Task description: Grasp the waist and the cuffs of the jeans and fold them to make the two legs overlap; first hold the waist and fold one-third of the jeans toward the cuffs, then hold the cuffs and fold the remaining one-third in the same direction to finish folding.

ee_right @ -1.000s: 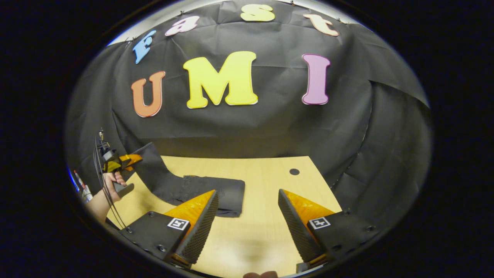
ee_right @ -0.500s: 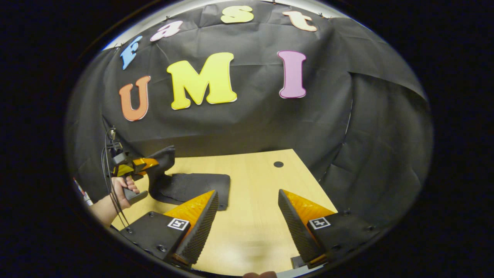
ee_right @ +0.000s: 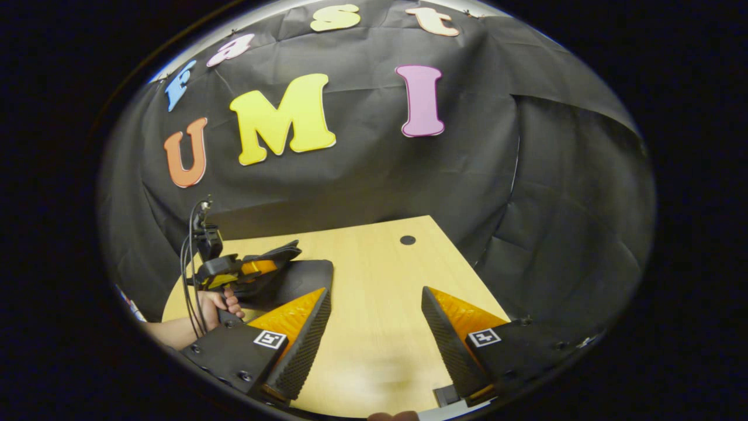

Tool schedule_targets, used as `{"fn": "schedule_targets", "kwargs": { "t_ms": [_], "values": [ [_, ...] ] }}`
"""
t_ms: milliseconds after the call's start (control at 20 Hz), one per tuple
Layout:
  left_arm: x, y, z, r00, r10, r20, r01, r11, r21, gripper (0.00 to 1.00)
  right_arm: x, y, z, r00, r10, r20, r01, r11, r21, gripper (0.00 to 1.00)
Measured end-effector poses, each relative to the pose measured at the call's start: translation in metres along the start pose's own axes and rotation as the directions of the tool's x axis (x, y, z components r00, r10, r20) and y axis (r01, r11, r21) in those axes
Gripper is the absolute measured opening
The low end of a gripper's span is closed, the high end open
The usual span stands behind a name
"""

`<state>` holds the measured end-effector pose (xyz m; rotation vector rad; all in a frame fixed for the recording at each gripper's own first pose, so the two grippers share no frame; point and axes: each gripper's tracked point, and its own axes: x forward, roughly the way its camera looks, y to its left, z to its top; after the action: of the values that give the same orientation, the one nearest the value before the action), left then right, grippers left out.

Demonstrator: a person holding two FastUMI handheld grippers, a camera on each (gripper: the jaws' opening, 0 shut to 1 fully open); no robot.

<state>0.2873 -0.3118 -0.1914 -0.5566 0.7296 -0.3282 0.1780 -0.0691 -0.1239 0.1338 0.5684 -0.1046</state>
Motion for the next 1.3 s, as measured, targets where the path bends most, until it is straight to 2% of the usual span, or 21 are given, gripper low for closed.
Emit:
{"fn": "schedule_targets", "kwargs": {
  "t_ms": [100,200,250,400,450,500,600,750,900,1050,1200,1300],
  "values": [
    [0.008,-0.001,-0.011,1.0,0.024,-0.014,-0.024,1.0,0.018,0.07,-0.001,0.0,-0.001,1.0,0.003,-0.01,-0.003,1.0,0.005,0.97],
    [0.019,0.002,-0.022,0.998,0.056,-0.036,-0.055,0.998,0.027,0.08,0.0,-0.001,-0.003,1.0,0.011,-0.017,-0.011,1.0,-0.009,0.93],
    [0.023,0.005,-0.031,0.995,0.077,-0.059,-0.075,0.996,0.047,0.1,0.001,-0.002,-0.004,1.0,0.015,-0.023,-0.016,1.0,-0.02,0.97],
    [0.03,0.012,-0.053,0.981,0.155,-0.115,-0.136,0.978,0.159,0.2,0.0,-0.001,-0.006,0.999,0.034,-0.039,-0.035,0.999,-0.033,0.96],
    [0.027,0.012,-0.055,0.974,0.182,-0.131,-0.15,0.963,0.224,0.29,0.0,0.001,-0.007,0.998,0.043,-0.049,-0.045,0.998,-0.035,0.96],
    [0.025,0.012,-0.056,0.971,0.201,-0.129,-0.159,0.947,0.279,0.34,-0.003,0.003,-0.008,0.997,0.056,-0.055,-0.058,0.998,-0.037,0.96],
    [0.019,0.007,-0.057,0.97,0.204,-0.131,-0.152,0.932,0.329,0.42,-0.003,0.009,-0.007,0.995,0.089,-0.052,-0.092,0.995,-0.045,0.98],
    [0.01,-0.003,-0.059,0.971,0.211,-0.114,-0.15,0.906,0.395,0.87,-0.001,0.012,-0.007,0.99,0.134,-0.049,-0.138,0.986,-0.095,0.98],
    [-0.013,-0.023,-0.038,0.986,0.158,-0.047,-0.124,0.897,0.424,0.87,0.0,0.012,-0.004,0.988,0.155,-0.024,-0.157,0.979,-0.128,0.98],
    [-0.059,-0.036,0.01,0.99,0.109,0.094,-0.139,0.89,0.434,0.87,0.006,0.017,0.007,0.987,0.158,0.04,-0.151,0.979,-0.133,0.98],
    [-0.122,-0.044,0.065,0.968,0.051,0.246,-0.155,0.891,0.427,0.87,0.013,0.025,0.024,0.973,0.186,0.135,-0.165,0.974,-0.153,0.98],
    [-0.165,-0.05,0.1,0.943,0.007,0.333,-0.154,0.896,0.417,0.87,0.016,0.034,0.036,0.958,0.212,0.195,-0.183,0.971,-0.156,0.98]
  ]
}}
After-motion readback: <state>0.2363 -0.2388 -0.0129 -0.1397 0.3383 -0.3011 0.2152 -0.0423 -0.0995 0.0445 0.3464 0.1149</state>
